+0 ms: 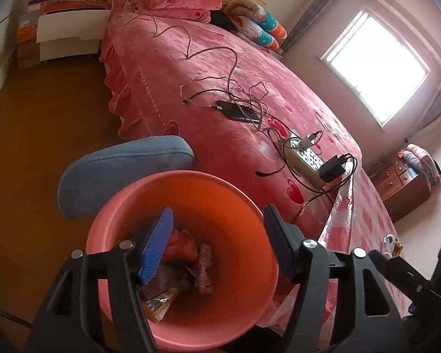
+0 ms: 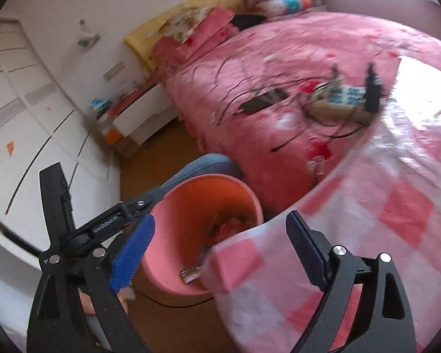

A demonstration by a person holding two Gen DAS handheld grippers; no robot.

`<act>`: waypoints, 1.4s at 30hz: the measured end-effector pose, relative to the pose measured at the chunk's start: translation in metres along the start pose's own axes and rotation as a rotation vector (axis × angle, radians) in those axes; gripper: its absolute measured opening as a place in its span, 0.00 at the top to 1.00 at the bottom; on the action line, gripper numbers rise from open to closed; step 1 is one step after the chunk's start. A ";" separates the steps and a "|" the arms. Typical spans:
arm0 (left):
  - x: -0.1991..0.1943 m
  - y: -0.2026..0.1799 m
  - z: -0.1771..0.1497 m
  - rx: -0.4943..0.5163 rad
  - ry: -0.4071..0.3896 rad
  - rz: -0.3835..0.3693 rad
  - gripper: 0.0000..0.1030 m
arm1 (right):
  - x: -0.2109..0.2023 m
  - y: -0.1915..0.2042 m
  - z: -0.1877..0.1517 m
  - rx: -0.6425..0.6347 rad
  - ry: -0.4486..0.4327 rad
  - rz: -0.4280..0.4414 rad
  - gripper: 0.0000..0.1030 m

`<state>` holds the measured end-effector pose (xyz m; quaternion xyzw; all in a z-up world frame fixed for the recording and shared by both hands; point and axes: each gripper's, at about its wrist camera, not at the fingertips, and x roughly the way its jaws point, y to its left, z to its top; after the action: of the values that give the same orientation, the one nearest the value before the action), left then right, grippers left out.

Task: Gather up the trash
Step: 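Move both open tools back over the white cup and yellow snack bag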

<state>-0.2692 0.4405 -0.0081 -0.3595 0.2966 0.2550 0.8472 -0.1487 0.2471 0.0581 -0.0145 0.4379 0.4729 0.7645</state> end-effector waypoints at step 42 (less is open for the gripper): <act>-0.012 -0.147 -0.044 0.275 0.087 -0.109 0.17 | -0.103 -0.103 -0.053 0.064 -0.194 -0.361 0.09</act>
<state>-0.1968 0.3144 0.0425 -0.2667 0.3450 0.1497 0.8874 -0.1252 0.0940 0.0549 -0.0229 0.3673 0.3133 0.8755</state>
